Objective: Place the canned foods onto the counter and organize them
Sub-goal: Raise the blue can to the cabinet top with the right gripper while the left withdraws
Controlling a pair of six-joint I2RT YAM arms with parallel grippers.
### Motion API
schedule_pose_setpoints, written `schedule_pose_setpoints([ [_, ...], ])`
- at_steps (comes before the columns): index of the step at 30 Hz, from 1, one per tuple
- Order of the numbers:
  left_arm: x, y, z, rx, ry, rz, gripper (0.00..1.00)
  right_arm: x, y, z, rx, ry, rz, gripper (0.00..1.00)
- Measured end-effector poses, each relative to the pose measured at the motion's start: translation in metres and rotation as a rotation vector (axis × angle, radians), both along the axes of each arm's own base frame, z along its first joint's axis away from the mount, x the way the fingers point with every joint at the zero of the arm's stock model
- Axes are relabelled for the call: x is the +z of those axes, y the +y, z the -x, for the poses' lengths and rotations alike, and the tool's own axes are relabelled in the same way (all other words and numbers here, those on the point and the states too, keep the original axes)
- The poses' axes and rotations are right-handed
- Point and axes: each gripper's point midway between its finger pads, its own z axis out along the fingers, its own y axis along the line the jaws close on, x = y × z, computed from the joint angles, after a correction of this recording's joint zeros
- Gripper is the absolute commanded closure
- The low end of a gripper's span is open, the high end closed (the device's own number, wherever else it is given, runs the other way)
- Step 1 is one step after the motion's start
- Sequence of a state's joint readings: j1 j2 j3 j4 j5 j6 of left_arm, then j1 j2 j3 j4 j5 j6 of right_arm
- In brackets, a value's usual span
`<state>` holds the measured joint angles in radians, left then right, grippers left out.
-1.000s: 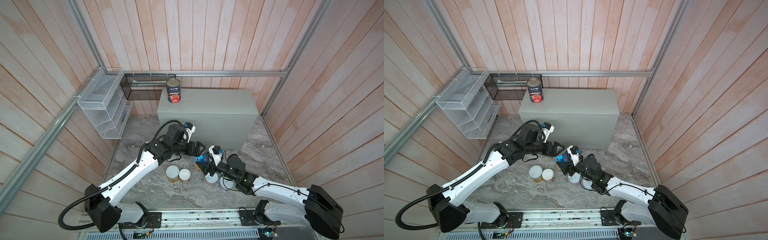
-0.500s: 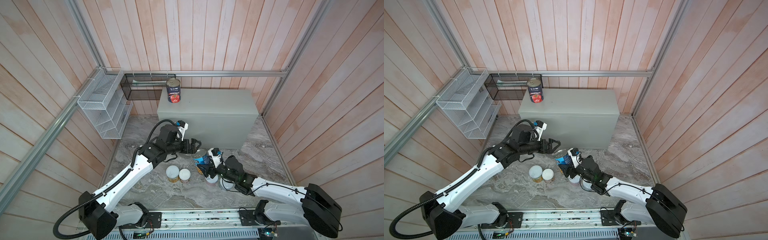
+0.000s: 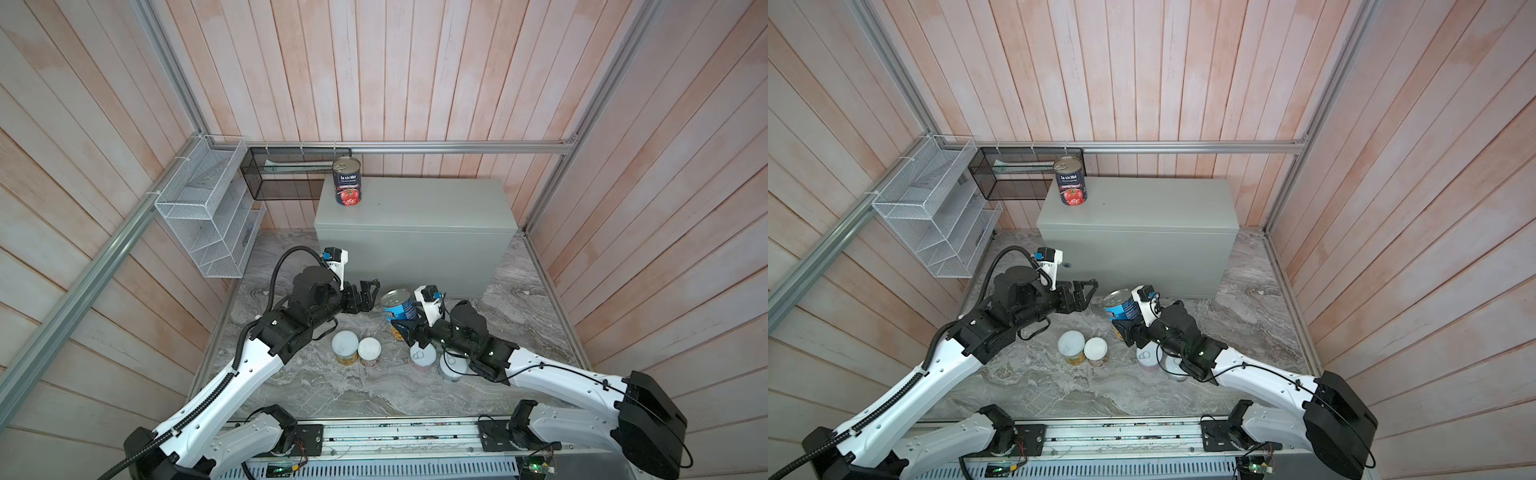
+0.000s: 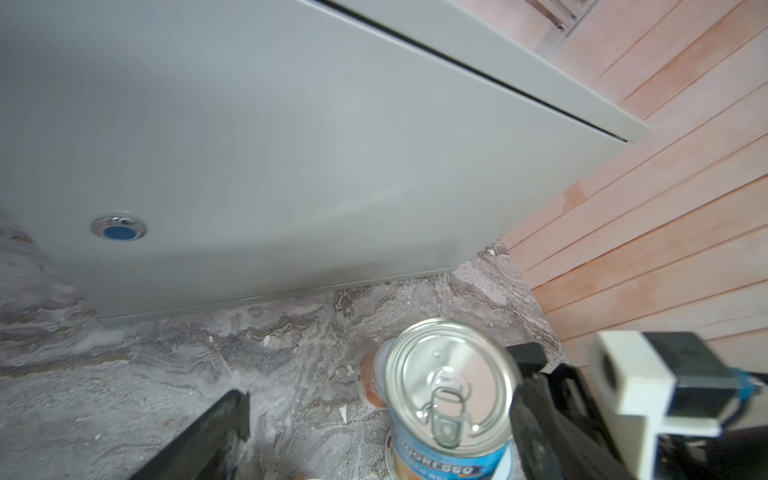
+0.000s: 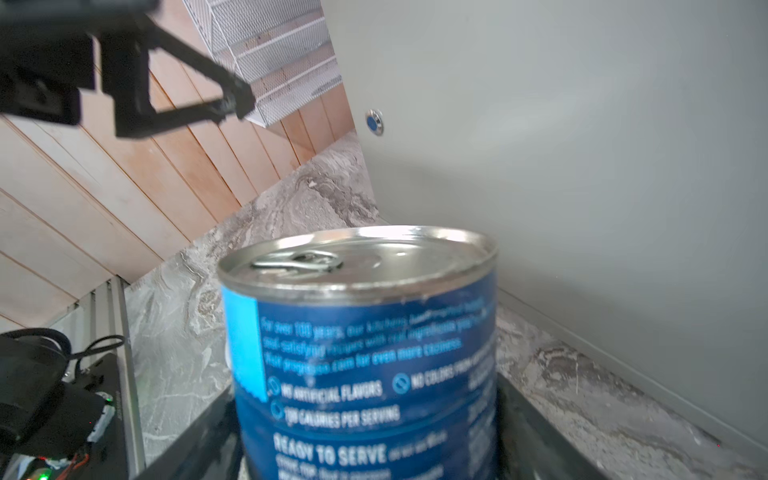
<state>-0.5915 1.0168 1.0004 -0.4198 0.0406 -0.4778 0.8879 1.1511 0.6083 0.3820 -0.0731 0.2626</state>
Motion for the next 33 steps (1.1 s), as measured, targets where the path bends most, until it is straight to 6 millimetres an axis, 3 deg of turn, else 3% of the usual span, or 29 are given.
schedule_pose_setpoints([
  [11, -0.011, 0.046, 0.01, 0.161, -0.058, -0.022, 0.0, 0.072, 0.036, -0.014, 0.069, -0.069, -0.104, 0.36],
  [25, -0.008, 0.076, 0.022, 0.252, -0.106, -0.055, 0.0, 0.131, 0.067, -0.028, 0.126, -0.15, -0.161, 0.36],
  [33, -0.021, 0.08, 0.024, 0.265, -0.093, -0.074, 0.0, 0.154, 0.081, -0.038, 0.172, -0.22, -0.166, 0.34],
])
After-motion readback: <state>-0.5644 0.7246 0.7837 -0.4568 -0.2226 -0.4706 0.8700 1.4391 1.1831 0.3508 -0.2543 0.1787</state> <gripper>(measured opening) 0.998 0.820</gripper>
